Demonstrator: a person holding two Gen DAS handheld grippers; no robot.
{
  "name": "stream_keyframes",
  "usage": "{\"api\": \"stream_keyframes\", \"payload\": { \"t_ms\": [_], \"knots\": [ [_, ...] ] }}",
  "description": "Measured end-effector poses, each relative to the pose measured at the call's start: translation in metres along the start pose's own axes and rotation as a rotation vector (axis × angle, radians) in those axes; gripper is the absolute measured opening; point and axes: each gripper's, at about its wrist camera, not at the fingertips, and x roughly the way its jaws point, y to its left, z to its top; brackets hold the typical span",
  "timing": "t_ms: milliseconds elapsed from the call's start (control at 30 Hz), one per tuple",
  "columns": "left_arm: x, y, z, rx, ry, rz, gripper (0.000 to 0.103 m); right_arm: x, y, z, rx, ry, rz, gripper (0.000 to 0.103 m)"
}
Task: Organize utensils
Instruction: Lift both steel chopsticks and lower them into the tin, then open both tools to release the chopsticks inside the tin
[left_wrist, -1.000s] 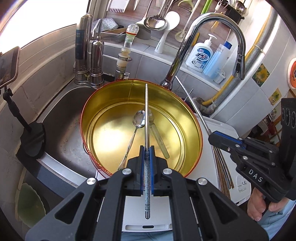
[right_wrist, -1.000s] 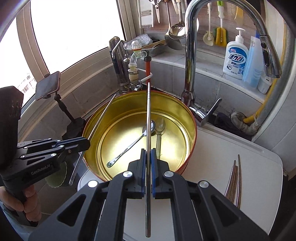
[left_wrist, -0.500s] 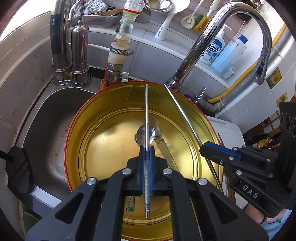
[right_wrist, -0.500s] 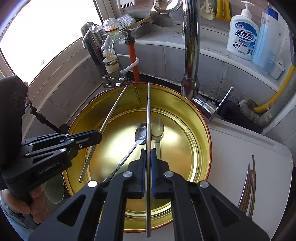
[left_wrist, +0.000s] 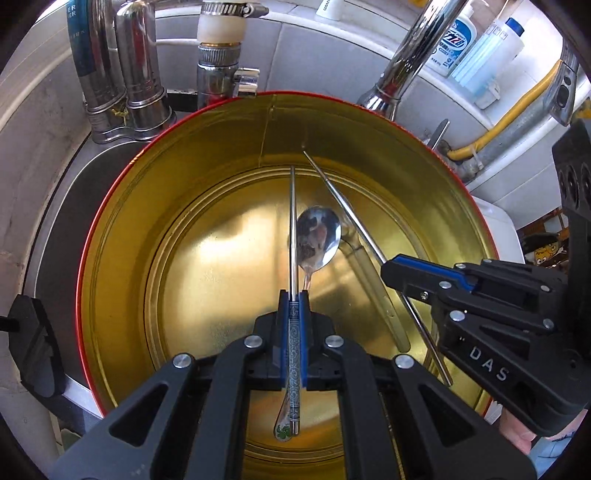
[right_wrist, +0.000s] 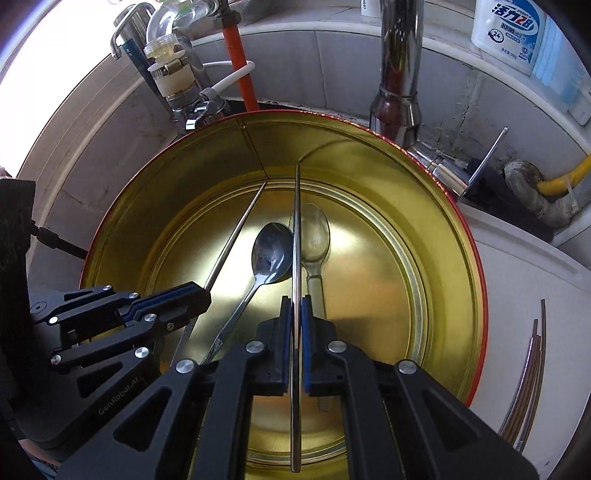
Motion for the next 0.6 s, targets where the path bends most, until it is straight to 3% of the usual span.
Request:
{"api": "stream_keyframes", "payload": {
  "t_ms": [333,433,467,500,567,600],
  "knots": [
    [0.008,0.0,-0.004,0.016,0.023,0.015,0.005,0.012,0.002,0.004,-0.005,0.021,0.013,0.006],
    [0.007,-0.004,-0.005,0.042,0.028,0.058,0.007,0.005,0.002,0.005,0.01,-0.005,0.024,0.013],
    [0.007,-0.007,-0.004,0.049,0.029,0.068,0.011,0.002,0.002,0.005,0.012,-0.016,0.029,0.025],
    [0.008,-0.008,-0.004,0.054,0.032,0.078,0.025,0.0,0.002,0.005,0.012,-0.025,0.031,0.038],
    [0.008,-0.009,-0.003,0.057,0.035,0.091,0.051,-0.004,0.002,0.004,0.012,-0.042,0.038,0.044],
    [0.007,-0.01,-0.002,0.059,0.026,0.087,0.051,-0.005,0.003,0.004,0.009,-0.047,0.044,0.044]
  ]
}}
